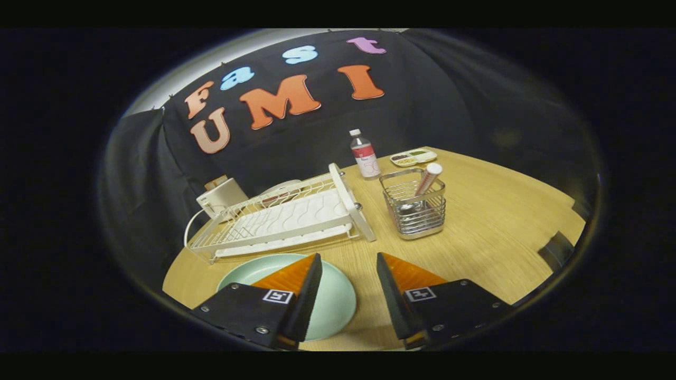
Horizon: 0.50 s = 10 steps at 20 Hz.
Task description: Take the plate from the dish rack, then take the spoon from the basket and place it into the plate.
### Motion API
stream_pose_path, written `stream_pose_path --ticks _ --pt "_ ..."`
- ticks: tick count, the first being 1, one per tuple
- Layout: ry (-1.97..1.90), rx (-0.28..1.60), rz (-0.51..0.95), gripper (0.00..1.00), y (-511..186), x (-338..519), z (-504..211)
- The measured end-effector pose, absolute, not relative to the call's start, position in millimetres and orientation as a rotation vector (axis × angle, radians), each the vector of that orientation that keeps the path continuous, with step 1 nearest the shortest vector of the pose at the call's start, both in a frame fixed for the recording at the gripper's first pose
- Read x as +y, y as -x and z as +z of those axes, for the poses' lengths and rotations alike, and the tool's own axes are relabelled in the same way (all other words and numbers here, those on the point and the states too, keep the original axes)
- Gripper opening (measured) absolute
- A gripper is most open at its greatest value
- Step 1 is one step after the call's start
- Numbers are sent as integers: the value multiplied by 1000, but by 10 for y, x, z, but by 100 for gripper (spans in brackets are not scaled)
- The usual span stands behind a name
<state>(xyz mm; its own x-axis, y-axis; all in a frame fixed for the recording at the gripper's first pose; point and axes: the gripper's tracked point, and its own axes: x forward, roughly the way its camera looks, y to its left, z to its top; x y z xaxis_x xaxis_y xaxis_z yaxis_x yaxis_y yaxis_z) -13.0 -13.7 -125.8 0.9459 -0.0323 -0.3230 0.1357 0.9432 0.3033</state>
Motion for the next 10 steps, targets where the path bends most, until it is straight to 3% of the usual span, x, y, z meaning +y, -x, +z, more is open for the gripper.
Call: stream_pose_path --ticks 6,10 --pt "-198 238 -185 92 190 -732 -1102" --pt "-98 150 -259 97 172 -1100 -920"
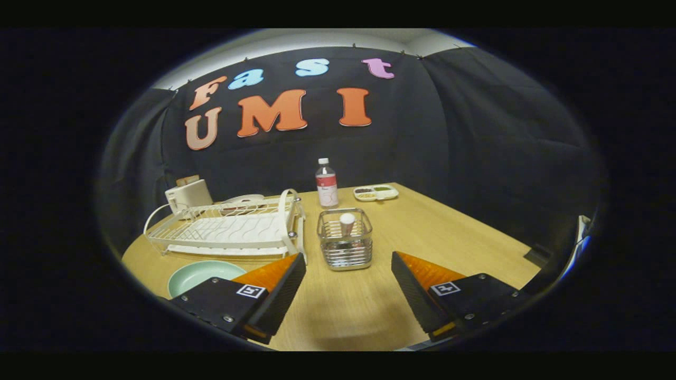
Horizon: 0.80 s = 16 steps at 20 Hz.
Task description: Take the plate from the dish rack, then take the spoon from the basket and place it into the plate.
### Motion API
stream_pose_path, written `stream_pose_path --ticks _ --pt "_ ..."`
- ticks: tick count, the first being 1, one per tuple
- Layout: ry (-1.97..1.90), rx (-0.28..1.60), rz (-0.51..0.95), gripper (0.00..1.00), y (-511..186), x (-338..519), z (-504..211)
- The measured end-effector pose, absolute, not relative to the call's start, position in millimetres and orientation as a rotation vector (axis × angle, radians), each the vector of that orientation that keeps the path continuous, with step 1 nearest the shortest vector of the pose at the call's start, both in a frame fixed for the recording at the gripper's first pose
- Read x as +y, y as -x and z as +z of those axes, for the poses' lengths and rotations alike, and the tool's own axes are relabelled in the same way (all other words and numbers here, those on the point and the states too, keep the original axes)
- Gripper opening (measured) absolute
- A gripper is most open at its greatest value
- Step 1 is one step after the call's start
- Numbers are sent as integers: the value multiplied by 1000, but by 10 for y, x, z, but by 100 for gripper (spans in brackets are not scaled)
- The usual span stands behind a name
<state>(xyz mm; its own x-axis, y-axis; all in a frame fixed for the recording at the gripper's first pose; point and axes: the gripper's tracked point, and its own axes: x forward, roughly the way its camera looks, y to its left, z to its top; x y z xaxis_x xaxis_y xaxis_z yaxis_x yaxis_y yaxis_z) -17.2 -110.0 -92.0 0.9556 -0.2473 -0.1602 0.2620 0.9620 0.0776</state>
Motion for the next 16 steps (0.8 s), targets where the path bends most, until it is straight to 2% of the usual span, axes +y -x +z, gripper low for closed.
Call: stream_pose_path --ticks 7,11,14,16 --pt "-36 7 -223 95 -169 -1204 -599" --pt "-29 22 -201 69 -367 -1150 -673" --pt "-48 35 -196 38 -476 -1112 -727" --pt "-63 32 -191 23 -506 -1100 -723"
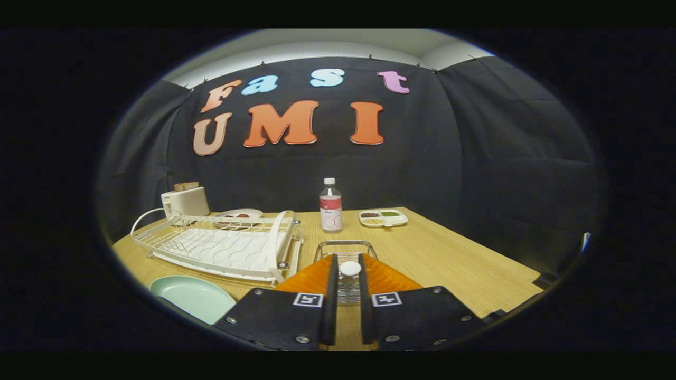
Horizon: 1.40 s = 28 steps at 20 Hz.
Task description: Take the plate from the dish rack, then take the spoon from the basket and place it into the plate.
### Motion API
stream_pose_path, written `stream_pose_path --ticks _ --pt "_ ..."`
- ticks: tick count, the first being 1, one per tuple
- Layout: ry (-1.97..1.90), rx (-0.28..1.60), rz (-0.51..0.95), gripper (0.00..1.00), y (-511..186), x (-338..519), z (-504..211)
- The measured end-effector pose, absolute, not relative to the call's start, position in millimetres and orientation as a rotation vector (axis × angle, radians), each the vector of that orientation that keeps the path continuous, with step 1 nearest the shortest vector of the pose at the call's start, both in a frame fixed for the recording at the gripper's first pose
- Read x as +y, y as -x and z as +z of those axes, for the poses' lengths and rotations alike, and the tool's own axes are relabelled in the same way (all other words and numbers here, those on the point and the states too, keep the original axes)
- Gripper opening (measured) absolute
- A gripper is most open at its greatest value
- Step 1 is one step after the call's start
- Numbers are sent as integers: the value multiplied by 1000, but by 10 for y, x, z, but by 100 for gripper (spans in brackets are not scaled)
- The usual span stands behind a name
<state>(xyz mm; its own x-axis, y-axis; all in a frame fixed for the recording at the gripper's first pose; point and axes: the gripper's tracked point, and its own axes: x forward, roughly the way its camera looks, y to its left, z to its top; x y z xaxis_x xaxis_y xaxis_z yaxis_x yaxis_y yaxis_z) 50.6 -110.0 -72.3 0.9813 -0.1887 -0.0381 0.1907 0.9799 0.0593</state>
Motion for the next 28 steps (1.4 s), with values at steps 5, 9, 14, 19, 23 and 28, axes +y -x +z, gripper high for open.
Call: stream_pose_path --ticks 5,9,14,19,23,28 --pt "-50 10 -185 6 -472 -1060 -626" --pt "-34 -25 -200 6 -347 -1075 -426" --pt "-8 -79 -219 6 -87 -1059 -105" --pt "-13 -138 -226 5 246 -940 196" --pt "-9 -157 -205 5 479 -751 313" --pt "-19 -158 -150 5 661 -381 281"
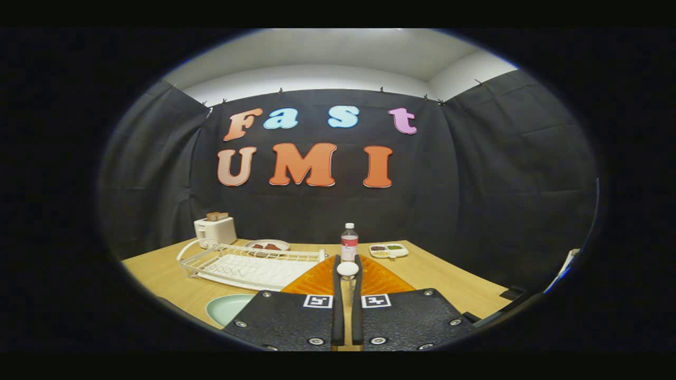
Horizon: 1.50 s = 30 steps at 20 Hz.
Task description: Take the plate from the dish rack, then take the spoon from the basket and place it into the plate.
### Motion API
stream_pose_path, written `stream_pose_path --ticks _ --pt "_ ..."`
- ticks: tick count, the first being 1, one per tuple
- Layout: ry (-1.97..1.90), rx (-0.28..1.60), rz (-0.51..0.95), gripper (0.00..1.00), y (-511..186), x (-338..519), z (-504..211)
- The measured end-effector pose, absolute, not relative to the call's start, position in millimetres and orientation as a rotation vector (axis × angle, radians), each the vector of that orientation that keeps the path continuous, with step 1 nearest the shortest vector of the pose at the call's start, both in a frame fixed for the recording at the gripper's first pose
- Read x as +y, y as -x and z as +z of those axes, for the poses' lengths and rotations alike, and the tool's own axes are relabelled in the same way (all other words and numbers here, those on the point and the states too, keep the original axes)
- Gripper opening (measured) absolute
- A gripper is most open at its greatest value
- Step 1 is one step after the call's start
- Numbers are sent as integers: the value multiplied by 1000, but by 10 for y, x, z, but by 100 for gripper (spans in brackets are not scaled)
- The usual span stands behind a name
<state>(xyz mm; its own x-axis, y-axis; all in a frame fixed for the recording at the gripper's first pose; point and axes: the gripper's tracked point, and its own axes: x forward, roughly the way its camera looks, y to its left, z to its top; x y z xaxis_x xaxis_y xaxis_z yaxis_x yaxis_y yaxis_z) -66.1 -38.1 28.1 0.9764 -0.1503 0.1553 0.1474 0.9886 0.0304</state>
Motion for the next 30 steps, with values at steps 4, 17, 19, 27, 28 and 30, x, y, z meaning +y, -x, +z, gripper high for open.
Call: stream_pose_path --ticks 4,17,19,27,28,30 --pt "-21 -147 -69 5 703 26 155" --pt "0 -23 129 5 444 1128 -703" --pt "-2 2 141 6 394 1204 -823" --pt "15 72 169 13 341 1294 -1020" --pt "10 97 180 16 365 1294 -1080" --pt "-13 136 199 48 418 1276 -1161"
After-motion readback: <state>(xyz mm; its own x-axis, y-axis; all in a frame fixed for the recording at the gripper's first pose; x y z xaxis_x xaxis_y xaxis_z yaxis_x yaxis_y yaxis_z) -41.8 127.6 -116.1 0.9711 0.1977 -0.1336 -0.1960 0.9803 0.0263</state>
